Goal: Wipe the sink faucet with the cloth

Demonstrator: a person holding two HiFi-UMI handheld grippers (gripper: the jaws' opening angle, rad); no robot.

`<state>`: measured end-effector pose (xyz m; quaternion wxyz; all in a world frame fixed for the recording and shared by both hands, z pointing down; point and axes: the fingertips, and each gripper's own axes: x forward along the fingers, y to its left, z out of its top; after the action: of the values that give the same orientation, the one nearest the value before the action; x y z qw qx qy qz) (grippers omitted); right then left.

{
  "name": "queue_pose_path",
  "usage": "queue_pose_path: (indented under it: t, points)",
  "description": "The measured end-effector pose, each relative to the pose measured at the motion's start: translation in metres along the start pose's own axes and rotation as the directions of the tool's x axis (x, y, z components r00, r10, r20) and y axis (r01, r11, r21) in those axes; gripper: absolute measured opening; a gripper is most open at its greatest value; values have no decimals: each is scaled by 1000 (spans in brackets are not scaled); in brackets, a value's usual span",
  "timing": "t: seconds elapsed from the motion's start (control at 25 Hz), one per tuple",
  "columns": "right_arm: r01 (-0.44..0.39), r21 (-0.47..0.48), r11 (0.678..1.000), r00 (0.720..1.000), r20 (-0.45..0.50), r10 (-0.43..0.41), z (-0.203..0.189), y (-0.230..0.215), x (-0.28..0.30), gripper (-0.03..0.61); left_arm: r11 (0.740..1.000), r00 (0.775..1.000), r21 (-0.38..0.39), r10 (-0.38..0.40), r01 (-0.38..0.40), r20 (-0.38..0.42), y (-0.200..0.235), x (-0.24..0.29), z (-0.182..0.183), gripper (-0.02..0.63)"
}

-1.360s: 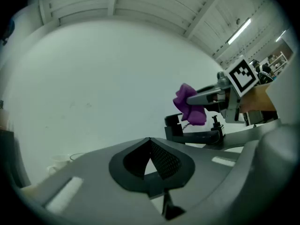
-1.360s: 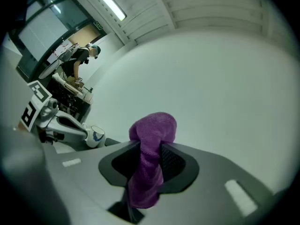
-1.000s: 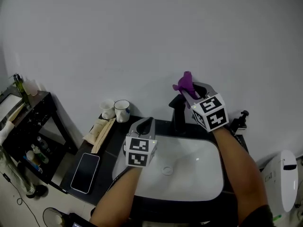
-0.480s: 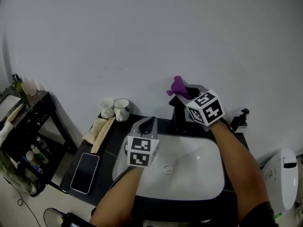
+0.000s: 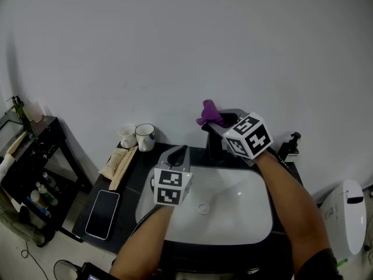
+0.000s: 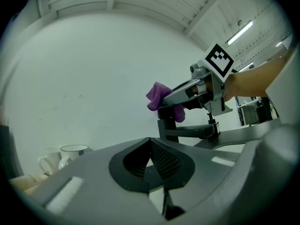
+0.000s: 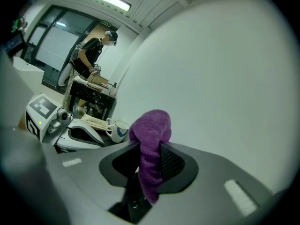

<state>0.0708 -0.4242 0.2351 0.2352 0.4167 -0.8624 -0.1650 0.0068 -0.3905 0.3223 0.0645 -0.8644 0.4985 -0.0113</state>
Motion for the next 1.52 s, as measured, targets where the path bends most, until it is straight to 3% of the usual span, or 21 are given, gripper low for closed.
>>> queue_pose_path:
  t: [0.64,0.84,1.24,1.52]
  points:
    - [-104,-123,987,994,26,108,19,82,-52,101,999,999,48,20,-19,-27,2,-4,-7,17]
    - [-128,-192,973,990,30,136,22,105,-72,100,999,999,27,29,-28,-37,6,-11,-11,17]
    - [-98,-403,910,990,-128,50,-17,91,-54,101,999,999,21,32,-32,-28,7,-13,-10,17]
    - [-83,-444,892,981,-193,-4,-37,64,-28,101,1000,999,27,15,-15,-28,1,-11,-9,17]
